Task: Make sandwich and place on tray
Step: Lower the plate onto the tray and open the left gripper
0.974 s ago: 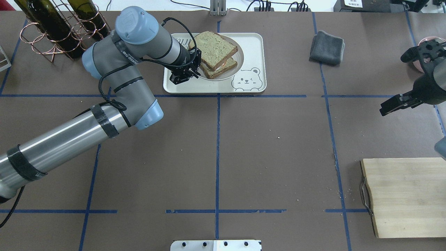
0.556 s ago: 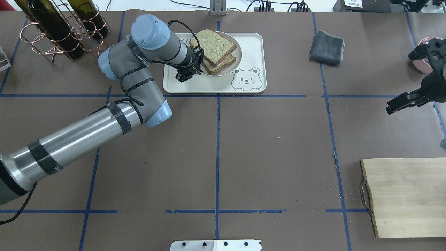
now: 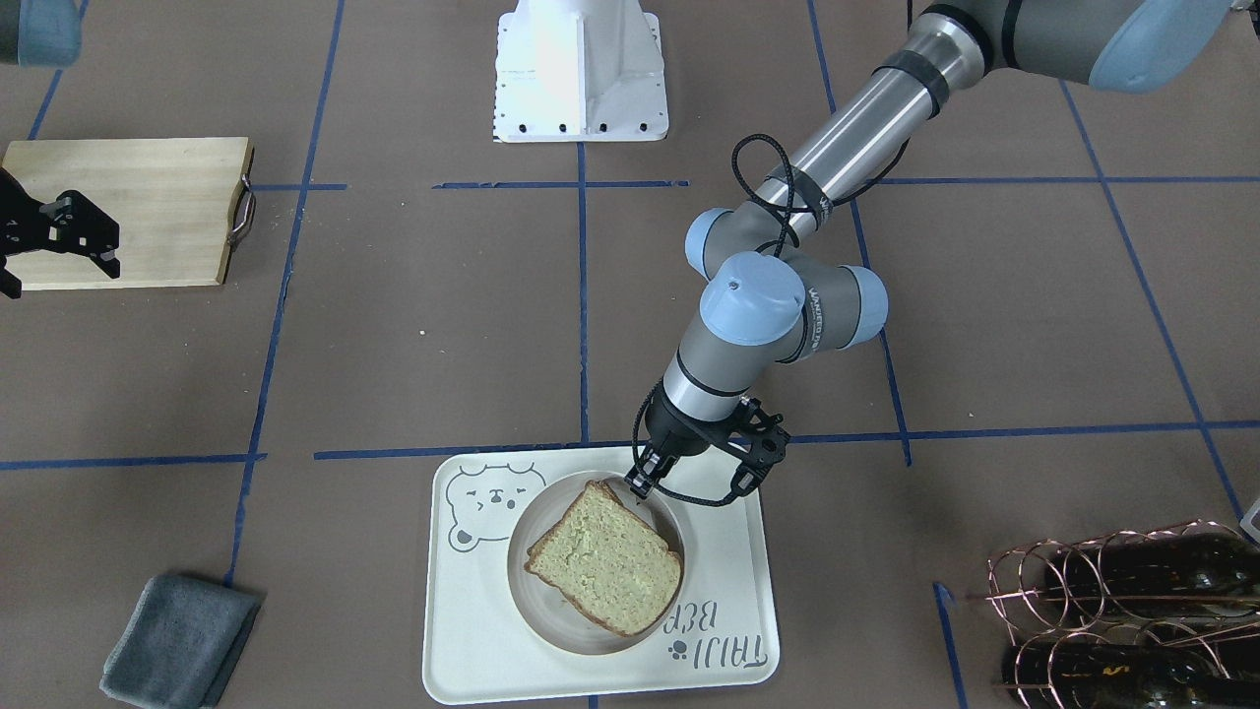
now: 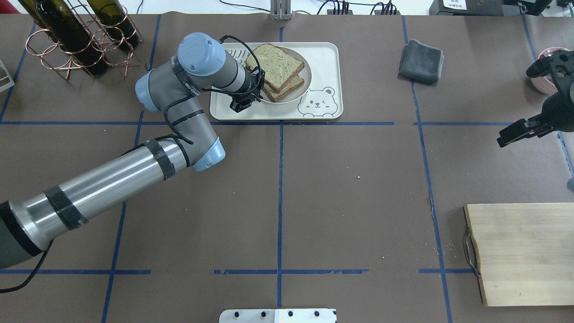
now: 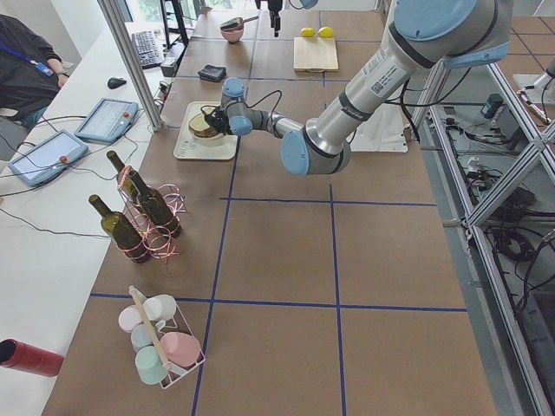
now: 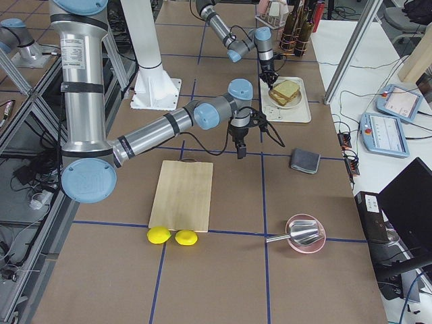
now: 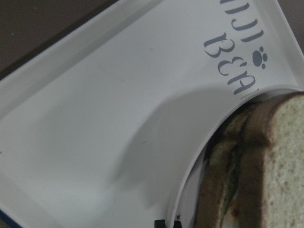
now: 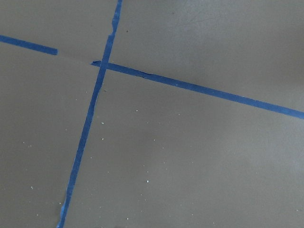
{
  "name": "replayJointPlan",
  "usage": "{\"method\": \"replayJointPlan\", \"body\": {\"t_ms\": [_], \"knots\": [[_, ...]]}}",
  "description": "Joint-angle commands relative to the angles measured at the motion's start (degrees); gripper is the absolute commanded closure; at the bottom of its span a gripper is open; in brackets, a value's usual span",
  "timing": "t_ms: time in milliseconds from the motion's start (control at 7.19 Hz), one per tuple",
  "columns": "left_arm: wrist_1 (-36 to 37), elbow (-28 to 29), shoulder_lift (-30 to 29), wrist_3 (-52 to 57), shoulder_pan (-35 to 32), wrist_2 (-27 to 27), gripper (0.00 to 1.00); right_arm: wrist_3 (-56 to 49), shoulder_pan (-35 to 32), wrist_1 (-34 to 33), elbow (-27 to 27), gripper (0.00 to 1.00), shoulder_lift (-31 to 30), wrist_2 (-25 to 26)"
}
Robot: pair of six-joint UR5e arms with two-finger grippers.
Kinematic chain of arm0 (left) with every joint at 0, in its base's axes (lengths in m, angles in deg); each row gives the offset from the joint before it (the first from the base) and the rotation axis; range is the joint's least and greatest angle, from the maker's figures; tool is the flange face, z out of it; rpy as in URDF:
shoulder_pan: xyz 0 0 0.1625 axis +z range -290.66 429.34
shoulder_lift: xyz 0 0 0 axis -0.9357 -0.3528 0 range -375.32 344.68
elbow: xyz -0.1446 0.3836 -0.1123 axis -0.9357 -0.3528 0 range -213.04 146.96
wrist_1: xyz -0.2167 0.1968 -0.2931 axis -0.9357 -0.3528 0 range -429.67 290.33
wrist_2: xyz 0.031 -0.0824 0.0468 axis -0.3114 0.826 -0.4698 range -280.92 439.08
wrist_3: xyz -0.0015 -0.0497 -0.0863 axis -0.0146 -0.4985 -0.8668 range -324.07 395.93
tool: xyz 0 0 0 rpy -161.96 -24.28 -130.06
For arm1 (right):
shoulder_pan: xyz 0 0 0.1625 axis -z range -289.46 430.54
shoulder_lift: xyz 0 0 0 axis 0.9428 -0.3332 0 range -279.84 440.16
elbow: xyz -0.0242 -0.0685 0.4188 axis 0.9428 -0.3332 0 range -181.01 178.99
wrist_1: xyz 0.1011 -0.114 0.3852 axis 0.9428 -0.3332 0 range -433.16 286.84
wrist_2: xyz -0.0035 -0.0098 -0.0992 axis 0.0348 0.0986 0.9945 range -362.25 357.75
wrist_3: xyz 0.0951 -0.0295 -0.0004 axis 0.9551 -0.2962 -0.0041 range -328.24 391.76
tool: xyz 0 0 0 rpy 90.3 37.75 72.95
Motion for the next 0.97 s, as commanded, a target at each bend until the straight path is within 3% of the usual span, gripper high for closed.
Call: {"method": "replayJointPlan", "body": {"t_ms": [0,139,278,417,695,834], "knots": [[0.6,-3.3,1.9,5.7,-1.1,0.8,0.75,0.1,-0.1,0.0,0.1,0.0,0.1,-0.1],[2.1,-10.9,7.4,7.9,-2.1,4.4,0.73,0.1,-0.1,0.0,0.0,0.0,0.0,-0.1],[8.4,-19.1,11.4,11.2,-2.9,7.1,0.65,0.1,-0.2,0.0,-0.1,0.0,-0.1,-0.1],[14.9,-25.7,13.8,14.8,-3.0,7.2,0.01,0.0,-0.5,-0.1,-0.1,0.0,-0.1,-0.1],[23.0,-42.1,22.8,24.0,-3.3,7.3,0.0,-0.2,-2.0,-0.1,-0.3,0.0,-1.8,-0.1],[29.8,-48.1,24.4,31.0,-4.2,7.3,0.0,-3.0,-4.0,-0.2,-0.6,0.0,-3.2,-0.1]]}}
